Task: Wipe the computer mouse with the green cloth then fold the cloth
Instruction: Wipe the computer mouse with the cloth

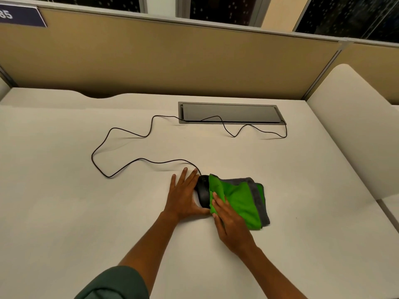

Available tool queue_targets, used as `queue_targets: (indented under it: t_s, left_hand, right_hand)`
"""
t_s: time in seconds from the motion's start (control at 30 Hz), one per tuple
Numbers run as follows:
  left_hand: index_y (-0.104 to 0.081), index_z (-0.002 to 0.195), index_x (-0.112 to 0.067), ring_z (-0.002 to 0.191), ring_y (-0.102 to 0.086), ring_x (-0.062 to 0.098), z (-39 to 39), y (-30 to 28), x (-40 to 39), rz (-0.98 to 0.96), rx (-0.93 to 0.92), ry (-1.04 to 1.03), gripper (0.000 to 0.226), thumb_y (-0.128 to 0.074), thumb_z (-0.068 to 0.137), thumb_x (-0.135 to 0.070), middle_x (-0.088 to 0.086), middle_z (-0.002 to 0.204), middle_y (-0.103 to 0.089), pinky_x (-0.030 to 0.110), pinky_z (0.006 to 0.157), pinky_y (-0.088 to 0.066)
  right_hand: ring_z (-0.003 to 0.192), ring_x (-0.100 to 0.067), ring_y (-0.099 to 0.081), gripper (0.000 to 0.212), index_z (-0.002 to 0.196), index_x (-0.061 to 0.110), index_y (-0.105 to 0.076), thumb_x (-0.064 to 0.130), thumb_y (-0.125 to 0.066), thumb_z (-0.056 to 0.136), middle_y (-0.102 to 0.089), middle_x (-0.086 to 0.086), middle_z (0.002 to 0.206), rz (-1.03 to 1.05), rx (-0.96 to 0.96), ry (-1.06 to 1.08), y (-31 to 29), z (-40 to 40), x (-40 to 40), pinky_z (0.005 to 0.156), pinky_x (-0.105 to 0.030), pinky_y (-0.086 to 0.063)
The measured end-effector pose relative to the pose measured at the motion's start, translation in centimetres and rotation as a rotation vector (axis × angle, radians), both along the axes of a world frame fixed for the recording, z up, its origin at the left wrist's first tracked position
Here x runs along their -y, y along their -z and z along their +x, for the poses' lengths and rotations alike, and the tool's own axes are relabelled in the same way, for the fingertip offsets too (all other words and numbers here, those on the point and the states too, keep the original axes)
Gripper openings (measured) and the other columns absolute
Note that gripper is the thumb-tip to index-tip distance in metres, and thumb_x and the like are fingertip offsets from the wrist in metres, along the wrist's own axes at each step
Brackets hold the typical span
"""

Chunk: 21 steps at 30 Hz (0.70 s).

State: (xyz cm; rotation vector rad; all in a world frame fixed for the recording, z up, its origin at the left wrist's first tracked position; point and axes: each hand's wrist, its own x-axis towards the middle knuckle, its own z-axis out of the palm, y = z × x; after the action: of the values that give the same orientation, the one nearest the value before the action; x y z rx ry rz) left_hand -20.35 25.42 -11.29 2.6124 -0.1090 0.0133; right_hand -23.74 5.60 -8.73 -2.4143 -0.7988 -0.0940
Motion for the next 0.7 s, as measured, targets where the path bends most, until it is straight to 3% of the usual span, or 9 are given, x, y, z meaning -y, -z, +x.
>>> queue_targets:
  t_s: [0.2,0.37,0.5,0.63,0.7]
  left_hand:
    - [-0.019,0.152,-0.020,0.151,0.003,0.017,0.0,0.1,-0.1,-0.017,-0.013,0.005,0.118,-0.066,0.060,-0.076,-0.006,0.163,-0.014,0.050,0.122,0.006]
    - [-0.031,0.147,-0.031,0.151,0.002,0.021,0.2,0.2,0.0,0.007,0.006,0.009,0.074,-0.051,0.079,-0.053,-0.006,0.162,-0.019,0.050,0.121,0.004]
    - [-0.027,0.148,-0.031,0.151,0.003,0.023,0.2,0.5,-0.1,0.030,-0.010,0.021,0.079,-0.056,0.078,-0.052,-0.004,0.162,-0.020,0.052,0.121,0.002]
    - [-0.024,0.150,-0.022,0.151,0.006,0.020,0.2,0.3,0.1,-0.014,-0.012,-0.023,0.080,-0.040,0.078,-0.052,0.002,0.161,-0.021,0.050,0.122,0.002]
    - [-0.021,0.151,-0.023,0.151,0.005,0.020,0.3,0.2,0.1,-0.011,-0.011,-0.018,0.087,-0.049,0.077,-0.058,0.001,0.162,-0.018,0.050,0.121,0.002]
  right_hand:
    - [0.141,-0.029,-0.032,0.041,0.133,0.000,-0.052,0.016,-0.048,0.096,-0.046,-0.007,0.146,-0.085,0.146,-0.103,0.6,-1.5,-0.5,0.115,-0.037,-0.031]
    - [0.133,-0.032,-0.045,0.037,0.125,-0.002,-0.059,0.014,-0.051,0.092,-0.058,-0.012,0.135,-0.151,0.243,-0.175,-0.3,0.3,-2.5,0.110,-0.042,-0.038]
    - [0.121,-0.035,-0.057,0.033,0.115,-0.004,-0.065,0.014,-0.050,0.091,-0.066,-0.016,0.123,-0.217,0.270,-0.120,-1.2,2.1,-4.6,0.104,-0.048,-0.044]
    - [0.110,-0.035,-0.064,0.028,0.108,-0.004,-0.068,0.006,-0.070,0.082,-0.069,-0.020,0.116,-0.294,0.174,-0.019,-1.9,4.0,-6.5,0.095,-0.051,-0.051]
    - [0.108,-0.038,-0.065,0.028,0.107,-0.006,-0.068,0.004,-0.070,0.080,-0.068,-0.022,0.115,-0.334,0.120,0.000,-2.1,5.2,-7.5,0.094,-0.053,-0.051]
